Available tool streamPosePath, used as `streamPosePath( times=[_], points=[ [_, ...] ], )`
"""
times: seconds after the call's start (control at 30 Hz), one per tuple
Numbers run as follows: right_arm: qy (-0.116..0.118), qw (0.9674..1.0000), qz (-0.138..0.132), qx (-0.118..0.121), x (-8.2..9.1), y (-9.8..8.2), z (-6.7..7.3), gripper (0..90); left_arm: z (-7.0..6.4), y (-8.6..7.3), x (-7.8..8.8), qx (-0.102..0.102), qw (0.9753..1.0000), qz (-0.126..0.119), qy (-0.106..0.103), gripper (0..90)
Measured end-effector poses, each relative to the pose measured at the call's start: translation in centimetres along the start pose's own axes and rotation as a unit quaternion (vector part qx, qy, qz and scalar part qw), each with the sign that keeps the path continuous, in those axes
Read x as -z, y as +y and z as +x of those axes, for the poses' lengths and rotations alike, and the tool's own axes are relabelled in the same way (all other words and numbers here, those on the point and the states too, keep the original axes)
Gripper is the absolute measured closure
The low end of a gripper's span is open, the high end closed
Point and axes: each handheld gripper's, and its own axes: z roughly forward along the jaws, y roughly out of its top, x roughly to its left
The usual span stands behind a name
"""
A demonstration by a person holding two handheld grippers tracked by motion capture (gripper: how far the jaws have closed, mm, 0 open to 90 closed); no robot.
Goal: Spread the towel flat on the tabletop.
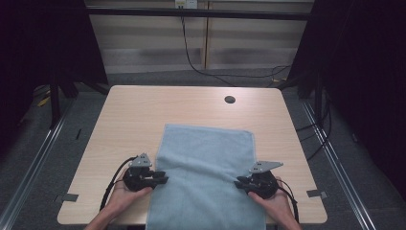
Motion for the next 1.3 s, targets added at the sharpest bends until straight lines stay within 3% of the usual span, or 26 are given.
streamPosePath(
  times=[0.1, 0.23, 0.33, 0.4, 0.6, 0.77, 0.87, 1.07, 1.2, 1.3],
  points=[
    [0.009, 1.0, 0.0, 0.003, 0.3, -0.4, 0.5, 71.0, -1.2, -0.9, 0.8, -0.006, 0.9999, 0.001, 0.011, 73.7],
    [0.024, 0.9997, -0.001, -0.006, 0.3, -0.4, 0.5, 66.8, -1.4, -1.3, 1.3, 0.0, 0.9999, 0.007, -0.01, 73.2],
    [0.025, 0.9996, -0.015, -0.005, 0.4, 0.1, 0.1, 65.7, -0.5, -0.5, 1.4, 0.008, 0.9998, -0.014, -0.01, 71.0],
    [0.022, 0.999, -0.035, -0.017, 0.6, 0.7, -0.4, 65.3, 0.6, 0.5, 1.5, 0.018, 0.999, -0.04, -0.009, 70.6],
    [-0.012, 0.9986, -0.042, -0.029, -0.4, 2.7, -2.6, 59.9, 3.7, 2.5, 0.1, 0.036, 0.998, -0.05, 0.014, 72.1],
    [-0.02, 0.9988, -0.032, -0.032, -2.0, 3.5, -3.6, 56.8, 4.8, 3.1, -1.2, 0.036, 0.9976, -0.047, 0.035, 70.3],
    [-0.021, 0.9993, -0.019, -0.025, -2.7, 3.5, -3.6, 56.9, 4.8, 2.8, -2.1, 0.025, 0.9983, -0.024, 0.048, 67.7],
    [-0.024, 0.9995, -0.012, -0.015, -3.0, 3.3, -3.1, 56.2, 3.7, 1.9, -1.5, 0.005, 0.999, -0.019, 0.04, 67.6],
    [-0.018, 0.9996, -0.014, -0.015, -3.1, 3.1, -2.7, 56.4, 3.1, 0.8, -0.5, 0.014, 0.9994, -0.02, 0.026, 67.9],
    [-0.007, 0.9999, -0.006, -0.007, -3.1, 3.2, -2.1, 56.3, 2.6, 0.2, -0.1, 0.011, 0.9992, -0.023, 0.032, 67.8]
  ],
)
